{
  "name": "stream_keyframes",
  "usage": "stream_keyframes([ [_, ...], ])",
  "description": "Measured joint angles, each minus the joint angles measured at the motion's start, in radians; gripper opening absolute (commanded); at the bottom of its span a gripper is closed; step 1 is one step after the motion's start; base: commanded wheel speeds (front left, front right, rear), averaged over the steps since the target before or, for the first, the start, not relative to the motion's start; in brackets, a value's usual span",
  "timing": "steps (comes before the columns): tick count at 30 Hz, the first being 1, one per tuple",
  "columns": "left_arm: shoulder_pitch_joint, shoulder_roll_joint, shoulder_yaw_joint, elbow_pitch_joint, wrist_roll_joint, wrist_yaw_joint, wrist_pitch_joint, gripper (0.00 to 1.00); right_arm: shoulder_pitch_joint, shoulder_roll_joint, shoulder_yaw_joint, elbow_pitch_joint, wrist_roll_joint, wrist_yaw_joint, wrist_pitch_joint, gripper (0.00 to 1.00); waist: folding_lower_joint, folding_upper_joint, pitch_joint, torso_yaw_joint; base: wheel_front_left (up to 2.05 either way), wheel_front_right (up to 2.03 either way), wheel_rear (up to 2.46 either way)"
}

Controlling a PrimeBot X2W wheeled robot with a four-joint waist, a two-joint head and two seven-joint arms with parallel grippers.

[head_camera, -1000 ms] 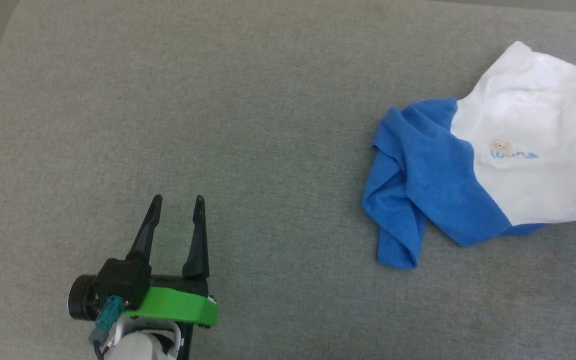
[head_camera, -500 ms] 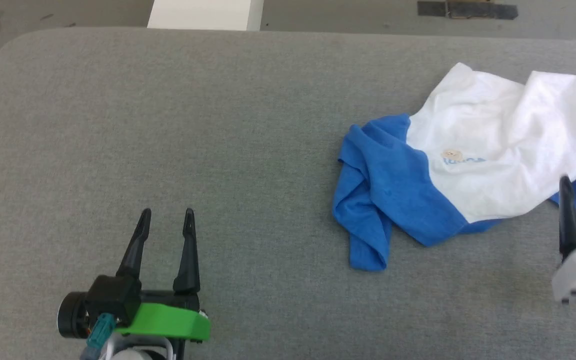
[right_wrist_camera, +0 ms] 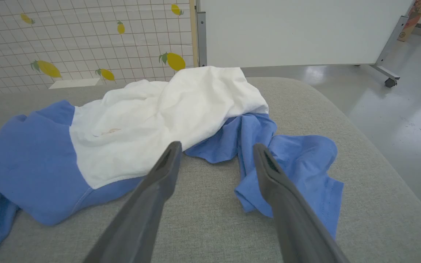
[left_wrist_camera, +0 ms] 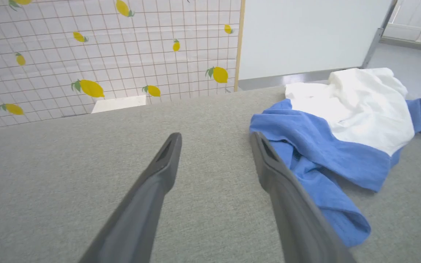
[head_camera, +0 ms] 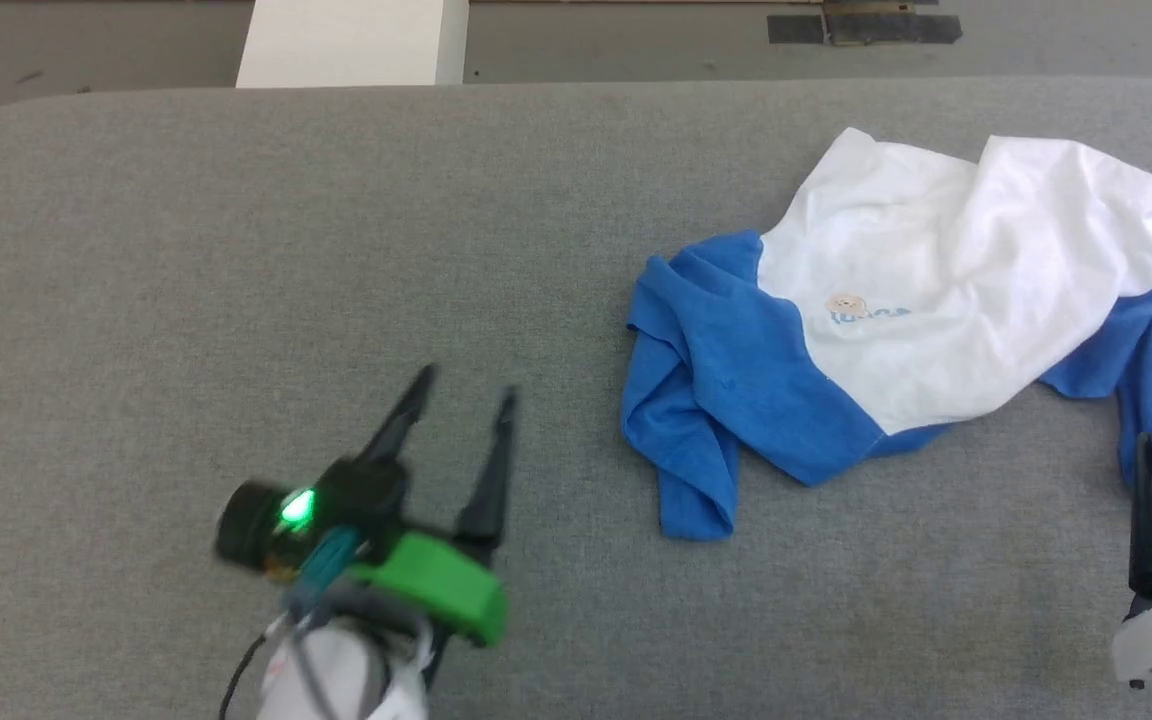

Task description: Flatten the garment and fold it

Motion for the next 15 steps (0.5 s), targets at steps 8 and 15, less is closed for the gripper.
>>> stream_keyframes([
  [8, -0.230, 0.056, -0.279, 0.062, -0.039, -0.031, 0.328, 1.00, -0.036, 0.000, 0.020, -0.016, -0.004, 0.000, 0.010, 1.00, 0.0000, 0.0000, 0.041, 0.003, 0.00, 0.00, 0.00],
  [15, -0.333, 0.106, -0.427, 0.176, -0.103, -0.036, 0.527, 1.00, -0.047, 0.000, 0.051, -0.017, 0.006, 0.000, 0.015, 1.00, 0.0000, 0.0000, 0.078, -0.018, 0.00, 0.00, 0.00],
])
